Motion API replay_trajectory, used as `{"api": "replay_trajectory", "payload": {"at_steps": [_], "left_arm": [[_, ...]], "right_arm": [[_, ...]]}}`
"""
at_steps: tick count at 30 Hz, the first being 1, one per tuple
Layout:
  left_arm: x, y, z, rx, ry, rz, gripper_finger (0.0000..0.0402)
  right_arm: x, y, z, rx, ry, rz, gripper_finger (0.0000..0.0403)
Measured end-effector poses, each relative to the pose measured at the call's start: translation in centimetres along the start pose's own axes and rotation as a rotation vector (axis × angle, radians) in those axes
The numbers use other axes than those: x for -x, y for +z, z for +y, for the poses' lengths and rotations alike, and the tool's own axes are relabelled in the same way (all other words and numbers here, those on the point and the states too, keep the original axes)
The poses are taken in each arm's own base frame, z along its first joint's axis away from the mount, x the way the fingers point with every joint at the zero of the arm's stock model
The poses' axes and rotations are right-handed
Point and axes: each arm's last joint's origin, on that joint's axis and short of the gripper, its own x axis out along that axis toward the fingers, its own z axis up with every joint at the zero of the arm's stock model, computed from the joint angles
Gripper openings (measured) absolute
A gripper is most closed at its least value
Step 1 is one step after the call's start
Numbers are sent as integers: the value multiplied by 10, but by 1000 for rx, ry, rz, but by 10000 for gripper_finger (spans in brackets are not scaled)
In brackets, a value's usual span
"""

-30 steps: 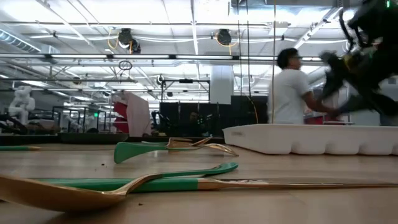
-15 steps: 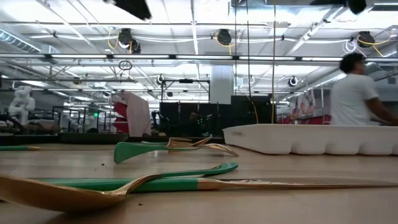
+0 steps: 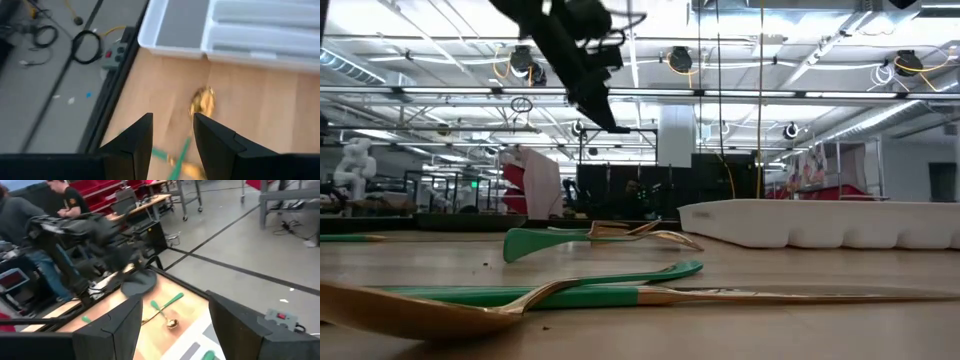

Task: Sort silverware
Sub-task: Put the top green spoon on the silverware tray

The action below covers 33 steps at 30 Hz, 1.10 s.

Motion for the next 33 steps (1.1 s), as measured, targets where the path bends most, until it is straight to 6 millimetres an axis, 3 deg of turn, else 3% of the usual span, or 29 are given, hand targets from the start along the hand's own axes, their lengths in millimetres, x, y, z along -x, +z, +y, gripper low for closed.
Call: {"api": "replay_trajectory", "payload": {"at_steps": [3,8,17,33], "left_arm": [[-18,-10,25,64,-77,4,150],[-48,-37,39,101,-190,155,150],[-92,-49,20,27,-307,214,150],[-138,-76,7,-56,-370,333,150]], "right_arm": [[0,-1,1,-1,35,20,222],[1,-1,1,18,64,31,222],[2,-1,1,40,75,34,222],[2,2,3,-23,116,24,222]]}}
